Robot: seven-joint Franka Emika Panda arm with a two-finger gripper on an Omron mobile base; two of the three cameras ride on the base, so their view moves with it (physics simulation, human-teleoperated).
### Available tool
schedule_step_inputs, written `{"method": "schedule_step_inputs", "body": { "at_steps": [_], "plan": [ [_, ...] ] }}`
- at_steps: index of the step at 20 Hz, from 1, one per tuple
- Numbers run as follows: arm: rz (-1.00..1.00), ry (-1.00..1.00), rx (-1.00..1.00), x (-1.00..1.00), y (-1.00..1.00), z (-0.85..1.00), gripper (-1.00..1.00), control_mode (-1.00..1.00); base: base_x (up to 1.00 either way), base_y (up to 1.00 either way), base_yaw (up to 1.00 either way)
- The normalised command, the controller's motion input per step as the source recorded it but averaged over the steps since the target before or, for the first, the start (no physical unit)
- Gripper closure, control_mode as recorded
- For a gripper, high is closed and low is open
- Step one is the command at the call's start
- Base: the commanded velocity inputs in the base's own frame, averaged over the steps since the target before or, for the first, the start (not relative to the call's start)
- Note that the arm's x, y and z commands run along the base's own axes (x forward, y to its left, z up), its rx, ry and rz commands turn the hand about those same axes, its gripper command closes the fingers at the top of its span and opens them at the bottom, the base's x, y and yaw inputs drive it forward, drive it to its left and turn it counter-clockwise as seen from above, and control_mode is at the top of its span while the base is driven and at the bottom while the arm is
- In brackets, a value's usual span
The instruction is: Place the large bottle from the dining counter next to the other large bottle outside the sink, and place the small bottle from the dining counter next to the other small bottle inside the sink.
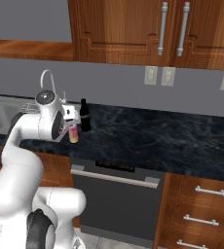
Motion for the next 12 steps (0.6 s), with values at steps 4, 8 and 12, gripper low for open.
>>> {"method": "schedule_step_inputs", "body": {
  "at_steps": [4,8,12],
  "plan": [
    [0.00,0.02,-0.04,-0.08,-0.23,-0.03,-1.00,-1.00,0.00,0.00,0.00],
    [0.00,0.02,-0.03,-0.17,-0.11,-0.10,-1.00,-1.00,0.00,0.00,0.00],
    [0.00,0.01,0.00,-0.29,-0.09,-0.18,-1.00,-1.00,0.00,0.00,0.00]
  ]
}}
